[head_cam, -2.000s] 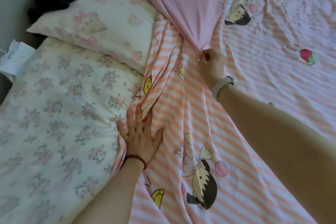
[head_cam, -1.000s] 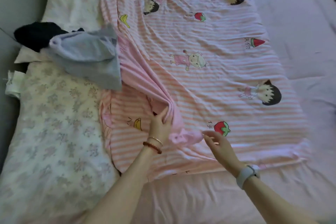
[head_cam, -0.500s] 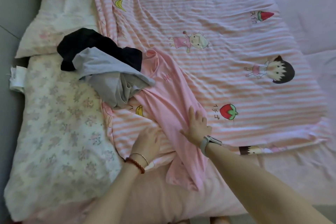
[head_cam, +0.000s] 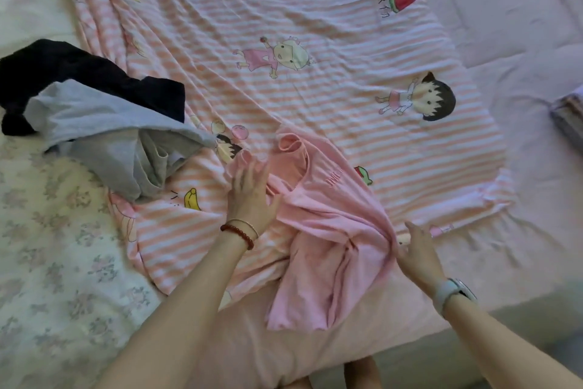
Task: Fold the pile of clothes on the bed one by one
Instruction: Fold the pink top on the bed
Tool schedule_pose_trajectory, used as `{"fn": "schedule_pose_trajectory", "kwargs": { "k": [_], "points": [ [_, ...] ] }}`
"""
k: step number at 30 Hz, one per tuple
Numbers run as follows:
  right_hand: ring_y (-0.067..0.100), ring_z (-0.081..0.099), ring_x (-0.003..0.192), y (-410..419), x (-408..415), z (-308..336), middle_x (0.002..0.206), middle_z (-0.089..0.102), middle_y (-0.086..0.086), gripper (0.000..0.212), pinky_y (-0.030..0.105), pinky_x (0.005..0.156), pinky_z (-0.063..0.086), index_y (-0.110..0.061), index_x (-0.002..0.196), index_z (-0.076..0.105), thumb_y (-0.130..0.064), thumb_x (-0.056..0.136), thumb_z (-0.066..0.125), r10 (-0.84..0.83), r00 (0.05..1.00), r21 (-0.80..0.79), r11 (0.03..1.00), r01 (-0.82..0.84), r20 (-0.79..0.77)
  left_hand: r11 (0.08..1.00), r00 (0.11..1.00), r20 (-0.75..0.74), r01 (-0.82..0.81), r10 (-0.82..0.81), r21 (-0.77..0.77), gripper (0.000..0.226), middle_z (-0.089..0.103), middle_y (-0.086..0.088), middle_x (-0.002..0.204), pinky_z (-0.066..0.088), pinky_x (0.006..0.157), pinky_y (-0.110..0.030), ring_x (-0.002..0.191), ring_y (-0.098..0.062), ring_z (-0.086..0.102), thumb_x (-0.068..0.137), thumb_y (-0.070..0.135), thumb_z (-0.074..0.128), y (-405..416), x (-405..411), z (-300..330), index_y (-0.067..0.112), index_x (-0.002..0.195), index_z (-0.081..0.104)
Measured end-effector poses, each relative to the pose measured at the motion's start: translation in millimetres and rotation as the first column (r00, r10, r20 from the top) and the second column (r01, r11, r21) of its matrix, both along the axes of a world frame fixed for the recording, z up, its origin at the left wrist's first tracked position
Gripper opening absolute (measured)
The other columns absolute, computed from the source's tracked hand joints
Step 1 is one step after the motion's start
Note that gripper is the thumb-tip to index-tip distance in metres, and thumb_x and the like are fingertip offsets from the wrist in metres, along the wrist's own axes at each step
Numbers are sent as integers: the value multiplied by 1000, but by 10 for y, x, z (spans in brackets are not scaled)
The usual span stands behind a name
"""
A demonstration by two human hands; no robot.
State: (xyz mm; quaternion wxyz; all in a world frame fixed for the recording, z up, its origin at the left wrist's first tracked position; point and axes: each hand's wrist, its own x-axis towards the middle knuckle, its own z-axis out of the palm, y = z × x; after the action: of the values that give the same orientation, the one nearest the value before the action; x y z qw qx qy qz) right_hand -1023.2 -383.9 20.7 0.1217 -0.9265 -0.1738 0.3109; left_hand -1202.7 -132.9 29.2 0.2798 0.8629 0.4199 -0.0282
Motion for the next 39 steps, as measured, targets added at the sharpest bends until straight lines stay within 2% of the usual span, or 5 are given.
{"fn": "schedule_pose_trajectory", "kwargs": {
  "k": [5, 10, 18, 25, 39],
  "points": [
    [37, 46, 119, 651, 210, -96, 129, 49, 21, 52, 41, 101, 34, -1, 133, 44, 2, 83, 54, 254, 959, 212, 938, -275, 123, 997, 982, -174, -77, 74, -8, 99, -14, -1, 156, 6, 114, -48, 143, -28, -11, 78, 51, 64, 269, 244, -203, 34, 148, -4],
    [29, 35, 133, 1733, 370, -181, 147, 35, 13, 57, 40, 107, 31, -8, 143, 30, -18, 92, 52, 472, 872, 307, 817, -489, 133, 988, 973, -212, -113, 89, -106, 91, 45, -7, 136, 31, 104, -42, 131, -29, 32, 73, 49, 70, 522, 128, -217, 27, 146, 21],
    [15, 50, 68, 1960, 165, 60, 74, 55, -1, 27, 23, 59, 34, -13, 78, 60, -37, 91, 56, 505, 783, 399, 844, -358, -364, 937, 950, 183, -195, 254, -289, 24, 59, 10, 71, 36, 59, -9, 66, 1, 52, 70, 24, 55, -166, -321, 383, 10, 85, 69],
    [8, 57, 75, 732, 658, 863, 88, 62, 1, 13, 17, 62, 48, -10, 98, 59, -16, 87, 61, 286, 850, 629, 775, 67, -443, 791, 774, 225, -503, 592, -348, 22, 61, 20, 60, 37, 55, -12, 61, -4, 51, 78, 3, 61, -1178, -488, 900, 23, 68, 61],
    [14, 41, 63, -780, 876, 2295, 70, 44, 1, 20, 11, 53, 35, -20, 71, 40, -29, 79, 55, 123, 990, 789, 600, -130, 70, 838, 751, 465, -213, 469, -502, 20, 68, 13, 68, 46, 59, -9, 66, 4, 59, 80, -3, 68, -1944, -410, 2488, 16, 87, 67]
  ]
}}
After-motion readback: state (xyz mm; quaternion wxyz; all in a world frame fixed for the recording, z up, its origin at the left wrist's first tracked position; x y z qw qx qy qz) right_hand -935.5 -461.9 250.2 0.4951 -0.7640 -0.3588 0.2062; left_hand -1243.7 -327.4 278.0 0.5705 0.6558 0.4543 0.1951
